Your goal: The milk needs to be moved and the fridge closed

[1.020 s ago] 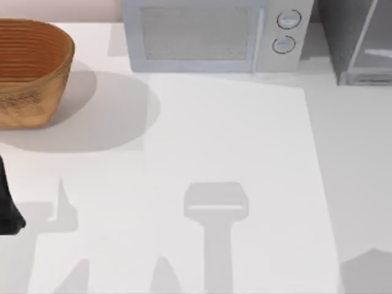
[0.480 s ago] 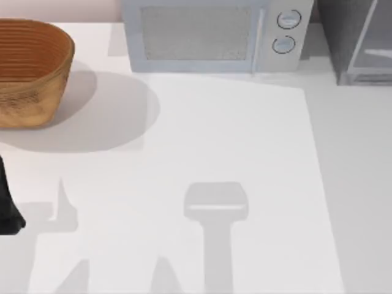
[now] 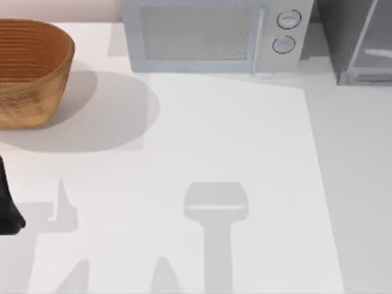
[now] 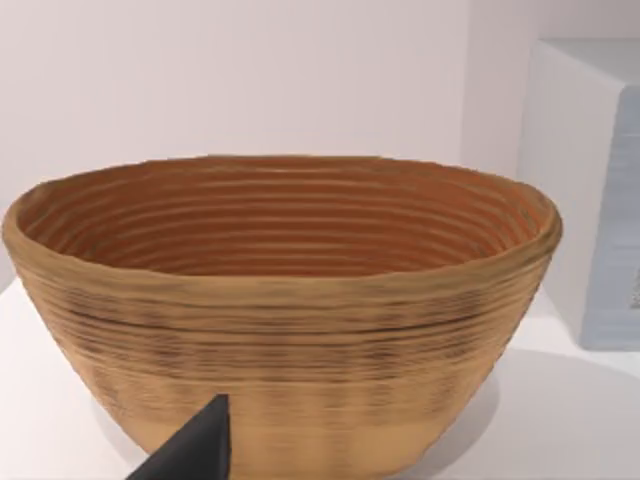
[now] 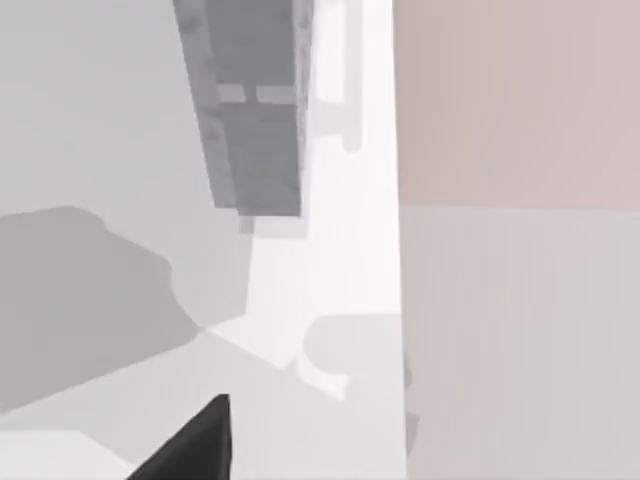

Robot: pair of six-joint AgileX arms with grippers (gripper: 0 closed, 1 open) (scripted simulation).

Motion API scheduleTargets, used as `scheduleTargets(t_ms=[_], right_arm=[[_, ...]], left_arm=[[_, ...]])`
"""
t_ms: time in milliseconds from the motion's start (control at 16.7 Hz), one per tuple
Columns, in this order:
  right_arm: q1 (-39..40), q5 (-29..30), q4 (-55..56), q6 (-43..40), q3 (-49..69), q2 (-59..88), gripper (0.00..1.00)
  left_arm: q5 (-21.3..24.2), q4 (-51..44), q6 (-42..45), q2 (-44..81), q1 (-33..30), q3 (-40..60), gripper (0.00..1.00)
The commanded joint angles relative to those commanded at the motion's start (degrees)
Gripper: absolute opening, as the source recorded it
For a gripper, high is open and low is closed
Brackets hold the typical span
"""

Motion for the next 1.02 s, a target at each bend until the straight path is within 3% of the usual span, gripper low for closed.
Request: scheduleTargets(t_ms=[240, 480, 1020], right_arm=[[3.50, 1.29, 3.63, 3.52, -0.35, 0.38, 1.00], [12.44, 4.10, 14.27, 14.65, -0.49, 0.30, 1.00], [35.65, 8.59, 50.03, 59.33, -0.68, 0.18, 1.00]], left_arm=[[0.00, 0.00, 0.00, 0.00, 0.00, 0.00, 1.00], [0.00, 0.00, 0.00, 0.00, 0.00, 0.00, 1.00], [0.00, 0.00, 0.00, 0.00, 0.00, 0.00, 1.00]])
